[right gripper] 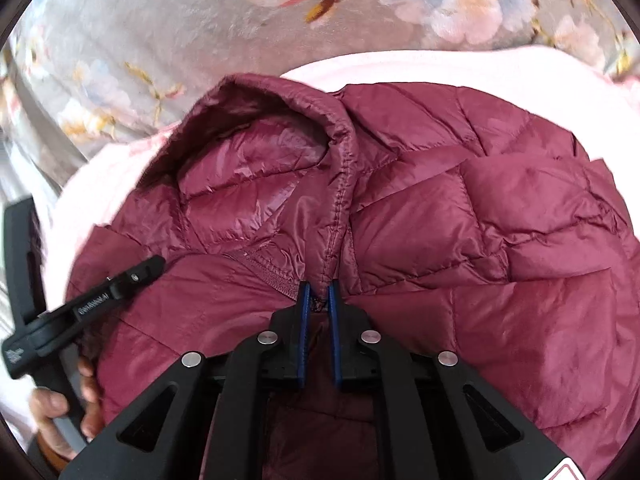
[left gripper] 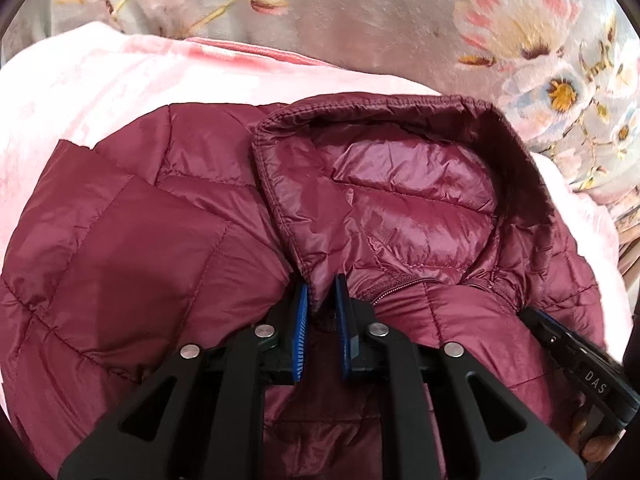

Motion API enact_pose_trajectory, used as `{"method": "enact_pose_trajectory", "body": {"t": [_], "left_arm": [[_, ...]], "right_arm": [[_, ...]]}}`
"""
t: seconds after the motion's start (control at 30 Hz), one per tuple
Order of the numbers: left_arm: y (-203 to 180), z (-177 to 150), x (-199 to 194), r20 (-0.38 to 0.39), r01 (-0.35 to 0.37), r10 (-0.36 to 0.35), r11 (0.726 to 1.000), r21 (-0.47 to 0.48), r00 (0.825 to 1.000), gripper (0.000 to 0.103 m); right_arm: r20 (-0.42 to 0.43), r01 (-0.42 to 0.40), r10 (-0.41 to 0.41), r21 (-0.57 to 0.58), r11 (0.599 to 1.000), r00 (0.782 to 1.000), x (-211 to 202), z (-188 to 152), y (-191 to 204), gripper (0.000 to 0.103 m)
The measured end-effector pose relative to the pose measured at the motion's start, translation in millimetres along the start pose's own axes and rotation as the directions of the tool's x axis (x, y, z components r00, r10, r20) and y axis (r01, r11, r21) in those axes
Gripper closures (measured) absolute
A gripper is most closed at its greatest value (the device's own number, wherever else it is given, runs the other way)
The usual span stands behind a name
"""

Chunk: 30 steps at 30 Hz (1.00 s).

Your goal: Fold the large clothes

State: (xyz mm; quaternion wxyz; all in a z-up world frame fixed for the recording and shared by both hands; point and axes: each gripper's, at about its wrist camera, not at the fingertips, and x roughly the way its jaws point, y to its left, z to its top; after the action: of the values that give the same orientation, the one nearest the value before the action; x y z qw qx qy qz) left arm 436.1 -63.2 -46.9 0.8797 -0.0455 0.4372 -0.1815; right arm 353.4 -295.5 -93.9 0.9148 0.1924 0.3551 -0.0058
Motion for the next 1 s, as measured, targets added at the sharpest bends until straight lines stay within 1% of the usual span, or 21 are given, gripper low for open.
{"method": "enact_pose_trajectory", "body": {"t": [0.03,0.07,0.13,0.17,0.2,0.23,0.27,0.3,0.33,0.43,0.47,0.5,0.53,0.57,0.6,0.67,0.73,0.77,0.8,0.87,1.0], "left_arm": [[0.7,1.1,-1.9,-0.015,0.009,-0.01,1.0,-0.011,1.0,0.086],[3.5,3.3,-7.8,-0.033,0.025,-0.026,0.999,-0.03,0.999,0.084],[8.8,9.5,-21.6,-0.037,0.048,-0.051,0.997,-0.063,0.998,0.073],[12.7,17.2,-31.1,-0.023,0.069,-0.072,0.994,-0.088,0.997,0.07],[15.2,26.4,-38.0,-0.01,0.087,-0.088,0.99,-0.11,0.996,0.065],[17.1,36.5,-42.7,0.001,0.104,-0.104,0.986,-0.13,0.995,0.06],[19.1,51.1,-46.2,0.012,0.12,-0.12,0.98,-0.159,0.993,0.058],[20.6,62.6,-46.5,0.018,0.133,-0.132,0.973,-0.188,0.991,0.055],[23.0,74.2,-44.9,0.026,0.146,-0.143,0.965,-0.219,0.989,0.055],[31.2,106.3,-31.0,0.048,0.157,-0.149,0.923,-0.351,0.988,0.055],[37.1,115.5,-24.0,0.057,0.163,-0.153,0.899,-0.405,0.987,0.055],[38.9,121.2,-16.9,0.06,0.167,-0.157,0.887,-0.431,0.986,0.055],[39.4,125.4,-8.3,0.047,0.155,-0.15,0.882,-0.445,0.988,0.055],[38.5,126.5,-0.2,0.027,0.143,-0.146,0.884,-0.445,0.989,0.055],[36.2,127.8,10.7,-0.003,0.126,-0.142,0.892,-0.434,0.99,0.056],[30.4,124.1,30.0,-0.078,0.082,-0.12,0.92,-0.384,0.99,0.057],[26.3,114.5,40.3,-0.13,0.037,-0.08,0.951,-0.306,0.988,0.06],[24.6,109.3,44.8,-0.148,0.011,-0.05,0.968,-0.252,0.988,0.061],[23.2,105.1,47.1,-0.156,-0.007,-0.027,0.977,-0.213,0.987,0.063],[20.2,94.6,51.1,-0.165,-0.04,0.017,0.99,-0.135,0.986,0.066],[9.4,79.8,53.3,-0.132,-0.09,0.085,0.996,-0.028,0.988,0.067]], "right_arm": [[0.001,-0.018,0.018,0.033,0.999,1.0,-8.7,0.4,-2.4,0.092],[0.009,-0.036,0.036,0.052,0.998,0.999,-15.8,1.4,-3.9,0.087],[0.052,-0.085,0.08,0.1,0.991,0.995,-34.7,11.7,-7.6,0.086],[0.071,-0.113,0.104,0.125,0.986,0.992,-40.1,18.5,-9.5,0.083],[0.084,-0.142,0.131,0.15,0.978,0.988,-43.7,26.3,-11.2,0.074],[0.103,-0.2,0.182,0.205,0.958,0.978,-45.6,40.4,-14.8,0.07],[0.119,-0.243,0.219,0.256,0.936,0.968,-44.2,52.8,-17.2,0.067],[0.13,-0.271,0.243,0.289,0.918,0.961,-42.2,60.8,-18.4,0.066],[0.152,-0.313,0.276,0.35,0.883,0.949,-35.9,74.6,-21.7,0.066],[0.199,-0.343,0.281,0.461,0.819,0.939,-19.0,98.4,-26.8,0.066],[0.211,-0.351,0.283,0.478,0.805,0.936,-13.0,103.9,-26.8,0.066],[0.21,-0.351,0.282,0.488,0.799,0.936,-5.7,109.5,-26.3,0.067],[0.198,-0.333,0.269,0.489,0.806,0.943,1.7,113.3,-24.3,0.067],[0.173,-0.295,0.242,0.471,0.831,0.955,10.6,116.8,-20.2,0.067],[0.145,-0.259,0.216,0.444,0.858,0.965,16.0,118.9,-17.4,0.07],[0.046,-0.148,0.141,0.325,0.934,0.989,28.9,116.7,-5.8,0.072],[-0.008,-0.073,0.076,0.194,0.978,0.997,31.6,107.9,3.3,0.073],[-0.017,-0.033,0.036,0.141,0.989,0.999,30.7,102.8,6.2,0.073],[-0.022,0.019,-0.017,0.088,0.996,1.0,30.9,97.8,7.7,0.074],[-0.03,0.072,-0.071,0.033,0.997,0.997,33.7,90.3,7.5,0.078],[-0.011,0.136,-0.137,-0.068,0.988,0.991,36.6,80.5,13.7,0.083]]}}
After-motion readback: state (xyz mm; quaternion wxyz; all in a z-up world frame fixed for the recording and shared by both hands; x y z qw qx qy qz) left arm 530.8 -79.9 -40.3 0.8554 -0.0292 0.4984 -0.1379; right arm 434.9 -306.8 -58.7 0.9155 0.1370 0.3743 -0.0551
